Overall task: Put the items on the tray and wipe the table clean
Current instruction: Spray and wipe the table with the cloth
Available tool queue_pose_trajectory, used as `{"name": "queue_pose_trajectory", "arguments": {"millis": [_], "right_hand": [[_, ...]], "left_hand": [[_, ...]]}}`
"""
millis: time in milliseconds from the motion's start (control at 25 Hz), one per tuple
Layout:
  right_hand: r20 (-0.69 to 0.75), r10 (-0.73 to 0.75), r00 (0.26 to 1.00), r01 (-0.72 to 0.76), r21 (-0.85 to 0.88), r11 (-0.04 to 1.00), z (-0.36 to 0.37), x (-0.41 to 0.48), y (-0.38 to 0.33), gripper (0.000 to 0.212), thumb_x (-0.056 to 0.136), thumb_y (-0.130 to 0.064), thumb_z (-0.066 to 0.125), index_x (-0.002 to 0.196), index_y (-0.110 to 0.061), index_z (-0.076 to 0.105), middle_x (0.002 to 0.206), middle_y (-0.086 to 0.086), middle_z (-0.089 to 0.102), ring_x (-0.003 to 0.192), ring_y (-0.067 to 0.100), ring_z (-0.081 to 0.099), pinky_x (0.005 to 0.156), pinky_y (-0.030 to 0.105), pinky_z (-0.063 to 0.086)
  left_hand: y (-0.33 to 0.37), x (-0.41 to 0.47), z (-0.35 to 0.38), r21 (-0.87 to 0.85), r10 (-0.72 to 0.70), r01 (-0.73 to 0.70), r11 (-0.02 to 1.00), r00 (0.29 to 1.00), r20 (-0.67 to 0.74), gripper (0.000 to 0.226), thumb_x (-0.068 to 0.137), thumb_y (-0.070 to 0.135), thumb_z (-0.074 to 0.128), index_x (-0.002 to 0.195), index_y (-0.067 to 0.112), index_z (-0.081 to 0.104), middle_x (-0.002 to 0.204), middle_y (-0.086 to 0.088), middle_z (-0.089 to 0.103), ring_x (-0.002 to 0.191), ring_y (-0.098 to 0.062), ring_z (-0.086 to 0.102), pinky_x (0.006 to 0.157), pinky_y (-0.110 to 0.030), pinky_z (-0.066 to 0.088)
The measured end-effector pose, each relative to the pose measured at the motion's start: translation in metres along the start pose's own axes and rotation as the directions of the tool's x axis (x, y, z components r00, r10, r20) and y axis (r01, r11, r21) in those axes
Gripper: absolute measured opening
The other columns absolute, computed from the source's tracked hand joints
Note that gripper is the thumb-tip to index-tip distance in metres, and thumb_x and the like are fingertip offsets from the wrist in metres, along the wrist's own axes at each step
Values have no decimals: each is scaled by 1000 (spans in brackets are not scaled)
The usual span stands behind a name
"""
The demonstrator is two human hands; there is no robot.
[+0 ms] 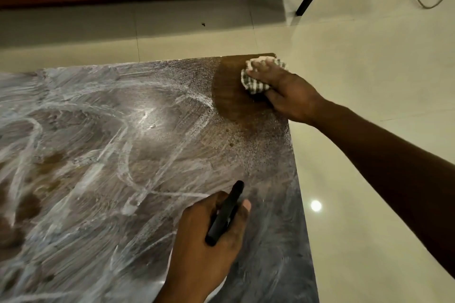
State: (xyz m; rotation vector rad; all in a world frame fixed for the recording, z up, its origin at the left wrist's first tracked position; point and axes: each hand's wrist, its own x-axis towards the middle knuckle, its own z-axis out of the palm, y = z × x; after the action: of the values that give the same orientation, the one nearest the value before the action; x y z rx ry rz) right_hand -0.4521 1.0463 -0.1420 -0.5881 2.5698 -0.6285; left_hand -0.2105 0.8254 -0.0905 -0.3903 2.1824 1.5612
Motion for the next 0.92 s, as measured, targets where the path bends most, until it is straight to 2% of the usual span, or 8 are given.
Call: {"name": "queue_pose_trajectory", "arguments": {"millis": [120,200,360,480,600,720,800,920], "right_hand": [[209,-242,947,255,-33,966,22,-61,-15,68,100,-4,51,163,-25,42,176,1,26,166,25,13,134,39,12],[207,-291,934,306,-41,951,19,-101,-3,67,100,-4,54,163,-26,42,175,-1,28,165,23,16,134,45,20],[-4,-45,999,45,-21,999,3,-71,13,74,99,9,52,162,-28,38,175,1,24,165,27,14,133,51,21],[-30,38,999,-38,8,999,14,-25,-16,71,99,3,48,163,-27,41,177,1,22,166,29,11,133,52,18],[184,-207,961,218,-40,975,48,-73,-43,72,98,1,53,164,-25,39,176,2,23,166,29,10,135,49,11],[271,-342,900,365,-41,930,48,-144,-25,69,102,-3,58,165,-24,37,176,0,24,166,25,11,134,49,18],[176,-232,957,245,-57,968,31,-147,-5,76,99,5,58,164,-27,37,176,0,24,166,24,12,133,48,21],[13,-7,1000,7,4,1000,25,-100,-5,74,98,12,50,163,-21,38,176,5,22,166,30,10,135,48,16]], "left_hand": [[-5,-16,9,-18,-31,31,999,1000,1,54,90,64,65,64,17,57,55,-10,46,48,-27,47,52,-36,37],[-7,-26,15,-24,-73,73,997,997,0,56,86,63,67,61,14,56,50,-5,42,44,-17,43,50,-28,35],[-21,-45,26,-4,-102,102,995,995,6,46,91,46,77,60,21,52,55,-5,45,48,-17,44,55,-23,35],[-26,-57,30,31,-84,83,996,996,5,50,86,68,67,69,22,55,66,-12,54,54,-23,55,57,-30,40],[-27,-69,33,36,-126,126,991,992,-5,53,80,79,59,63,29,52,58,-9,47,50,-25,50,53,-31,39],[-30,-81,37,-20,-177,178,984,984,30,55,80,75,63,53,29,48,47,2,37,44,-18,39,55,-49,43],[-34,-87,38,9,-188,188,982,982,33,49,82,72,65,56,33,51,49,3,42,45,-12,40,58,-49,46],[-41,-96,44,42,-175,172,984,982,71,39,86,68,67,69,35,55,57,5,50,50,-11,46,57,-36,41]]}}
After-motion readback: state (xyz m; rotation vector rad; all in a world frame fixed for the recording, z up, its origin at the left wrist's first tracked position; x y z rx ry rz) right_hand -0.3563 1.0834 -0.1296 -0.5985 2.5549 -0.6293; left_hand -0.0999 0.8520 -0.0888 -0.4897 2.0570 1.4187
